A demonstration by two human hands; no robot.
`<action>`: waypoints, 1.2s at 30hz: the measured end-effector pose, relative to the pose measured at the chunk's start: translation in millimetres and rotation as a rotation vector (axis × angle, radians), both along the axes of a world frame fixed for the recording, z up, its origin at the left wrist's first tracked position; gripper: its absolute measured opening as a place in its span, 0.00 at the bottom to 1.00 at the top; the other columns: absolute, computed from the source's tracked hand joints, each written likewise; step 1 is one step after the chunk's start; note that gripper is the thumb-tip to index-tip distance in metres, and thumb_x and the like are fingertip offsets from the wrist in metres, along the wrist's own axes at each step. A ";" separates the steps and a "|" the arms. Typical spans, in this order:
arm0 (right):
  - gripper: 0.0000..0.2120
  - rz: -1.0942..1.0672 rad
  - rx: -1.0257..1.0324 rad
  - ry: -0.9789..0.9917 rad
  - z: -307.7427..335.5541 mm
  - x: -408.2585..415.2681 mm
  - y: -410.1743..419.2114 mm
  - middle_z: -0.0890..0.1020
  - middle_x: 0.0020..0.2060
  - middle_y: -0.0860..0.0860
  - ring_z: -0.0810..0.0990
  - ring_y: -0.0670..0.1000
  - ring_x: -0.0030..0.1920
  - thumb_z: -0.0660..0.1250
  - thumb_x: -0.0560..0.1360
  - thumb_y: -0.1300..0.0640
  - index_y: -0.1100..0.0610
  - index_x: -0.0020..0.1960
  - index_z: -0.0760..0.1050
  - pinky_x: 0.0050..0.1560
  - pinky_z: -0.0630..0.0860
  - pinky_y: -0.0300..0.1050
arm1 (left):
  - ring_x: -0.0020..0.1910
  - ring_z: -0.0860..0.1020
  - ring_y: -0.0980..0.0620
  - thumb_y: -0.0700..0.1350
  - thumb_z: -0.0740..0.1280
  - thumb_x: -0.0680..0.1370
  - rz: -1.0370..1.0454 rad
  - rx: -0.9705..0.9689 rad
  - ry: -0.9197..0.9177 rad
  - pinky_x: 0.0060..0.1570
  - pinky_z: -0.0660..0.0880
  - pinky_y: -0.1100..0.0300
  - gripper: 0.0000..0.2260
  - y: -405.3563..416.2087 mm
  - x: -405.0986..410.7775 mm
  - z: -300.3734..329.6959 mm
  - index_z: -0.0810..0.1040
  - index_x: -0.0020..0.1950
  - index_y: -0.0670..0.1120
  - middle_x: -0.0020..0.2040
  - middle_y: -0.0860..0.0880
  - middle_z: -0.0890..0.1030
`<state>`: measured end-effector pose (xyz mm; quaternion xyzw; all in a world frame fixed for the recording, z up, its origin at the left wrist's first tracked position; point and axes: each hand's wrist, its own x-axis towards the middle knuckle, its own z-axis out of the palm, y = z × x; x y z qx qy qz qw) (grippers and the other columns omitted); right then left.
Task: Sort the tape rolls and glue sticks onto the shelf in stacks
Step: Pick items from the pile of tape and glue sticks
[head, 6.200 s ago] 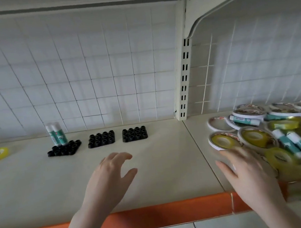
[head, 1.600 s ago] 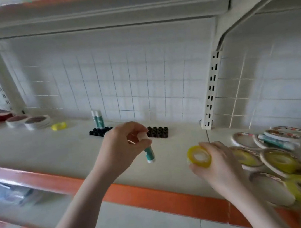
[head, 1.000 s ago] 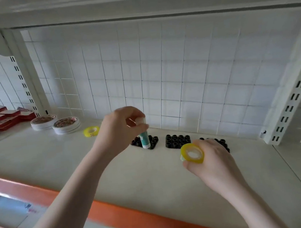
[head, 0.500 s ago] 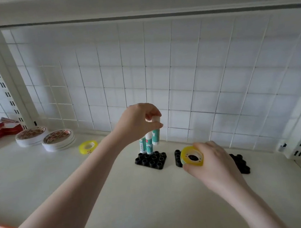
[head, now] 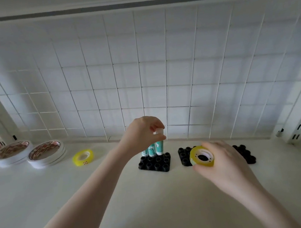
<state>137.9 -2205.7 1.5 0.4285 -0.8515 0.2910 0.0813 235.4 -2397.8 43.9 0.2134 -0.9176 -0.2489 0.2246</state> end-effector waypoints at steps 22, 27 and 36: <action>0.18 -0.057 0.006 -0.025 -8.3 -6.7 -1.4 0.73 0.47 0.44 0.71 0.48 0.51 0.69 0.68 0.49 0.50 0.57 0.75 0.45 0.62 0.39 | 0.46 0.78 0.51 0.45 0.74 0.69 0.025 0.061 -0.074 0.48 0.75 0.56 0.09 -6.8 -3.1 -10.5 0.80 0.47 0.47 0.45 0.49 0.81; 0.18 -0.062 0.002 -0.031 -9.1 -9.9 -0.5 0.74 0.47 0.44 0.71 0.48 0.51 0.69 0.68 0.49 0.51 0.56 0.76 0.45 0.63 0.39 | 0.47 0.77 0.52 0.45 0.73 0.70 0.022 0.048 -0.058 0.46 0.74 0.59 0.09 -7.6 -5.3 -11.4 0.80 0.49 0.48 0.45 0.51 0.81; 0.20 -0.062 0.009 -0.014 -7.0 -9.4 -2.0 0.74 0.52 0.44 0.71 0.47 0.54 0.69 0.69 0.47 0.51 0.59 0.74 0.47 0.62 0.38 | 0.45 0.75 0.56 0.47 0.72 0.71 0.015 0.008 -0.041 0.44 0.70 0.64 0.14 -6.6 -1.8 -13.6 0.77 0.55 0.51 0.41 0.59 0.75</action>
